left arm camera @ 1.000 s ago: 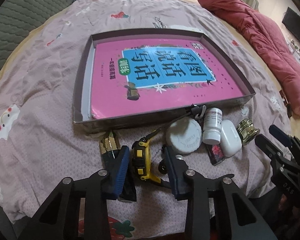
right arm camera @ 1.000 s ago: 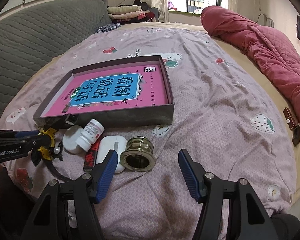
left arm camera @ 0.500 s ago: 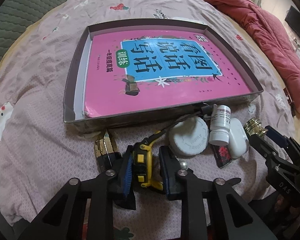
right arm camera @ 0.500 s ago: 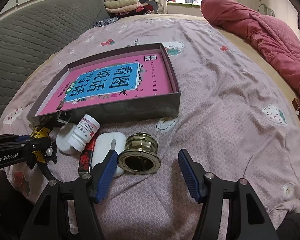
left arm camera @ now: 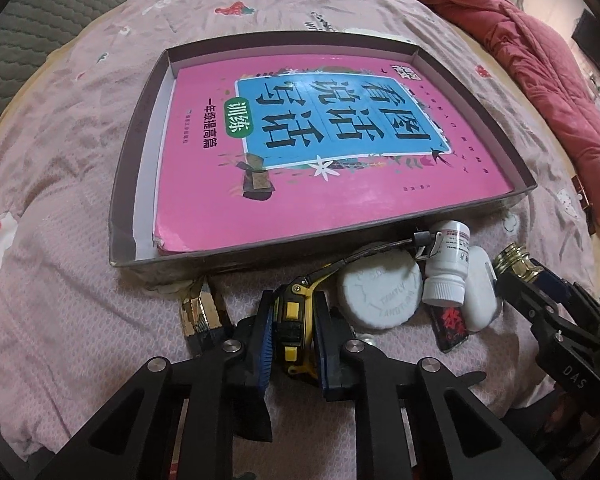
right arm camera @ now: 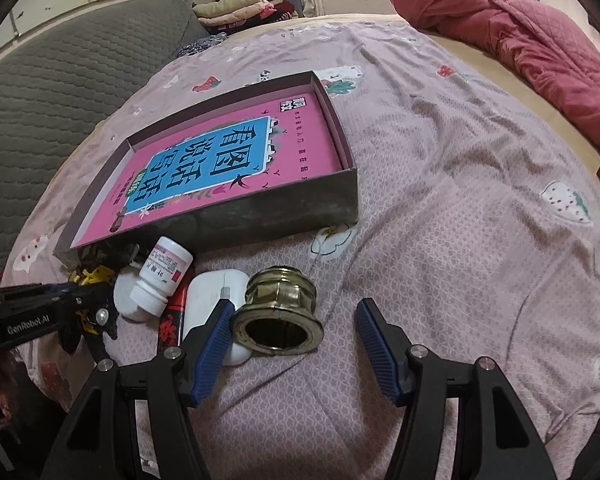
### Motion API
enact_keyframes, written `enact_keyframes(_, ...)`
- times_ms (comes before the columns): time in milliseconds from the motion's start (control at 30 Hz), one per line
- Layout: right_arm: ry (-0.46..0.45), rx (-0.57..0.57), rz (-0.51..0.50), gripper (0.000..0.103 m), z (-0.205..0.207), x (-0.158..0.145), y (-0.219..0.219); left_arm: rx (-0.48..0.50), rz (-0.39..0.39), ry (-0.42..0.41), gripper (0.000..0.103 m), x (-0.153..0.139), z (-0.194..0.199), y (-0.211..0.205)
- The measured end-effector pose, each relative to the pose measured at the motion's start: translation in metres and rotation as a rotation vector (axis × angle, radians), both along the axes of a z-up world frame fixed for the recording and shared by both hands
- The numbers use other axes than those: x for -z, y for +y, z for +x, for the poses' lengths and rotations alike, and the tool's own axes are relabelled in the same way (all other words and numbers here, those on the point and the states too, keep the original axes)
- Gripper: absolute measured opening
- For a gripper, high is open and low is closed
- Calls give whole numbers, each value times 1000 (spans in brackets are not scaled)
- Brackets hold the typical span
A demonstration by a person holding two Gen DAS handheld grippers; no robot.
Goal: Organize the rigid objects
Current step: 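Close the left gripper on the yellow watch while the right gripper grasps the brass cylinder, then lift the yellow watch with the left gripper while the right gripper lifts the brass cylinder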
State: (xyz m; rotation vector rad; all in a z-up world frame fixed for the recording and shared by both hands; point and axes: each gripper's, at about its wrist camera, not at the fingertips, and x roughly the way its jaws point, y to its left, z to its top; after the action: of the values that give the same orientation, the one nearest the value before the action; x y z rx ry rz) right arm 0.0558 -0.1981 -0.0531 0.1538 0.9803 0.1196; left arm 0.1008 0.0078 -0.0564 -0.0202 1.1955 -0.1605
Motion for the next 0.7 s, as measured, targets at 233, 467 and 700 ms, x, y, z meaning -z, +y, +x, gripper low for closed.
enact_keyframes(233,-3,-28,52,44,-1,-2,0,-14,-36,-17,17,0,-2,4)
enact_keyframes(467,-60,-59,10,44,-6,-14,6,-21,-110,-29,17,-4,-7,11)
enact_keyframes(700,-106,-74,8,44,-8,-24,7,-41,-142,-50,17,-13,-12,15)
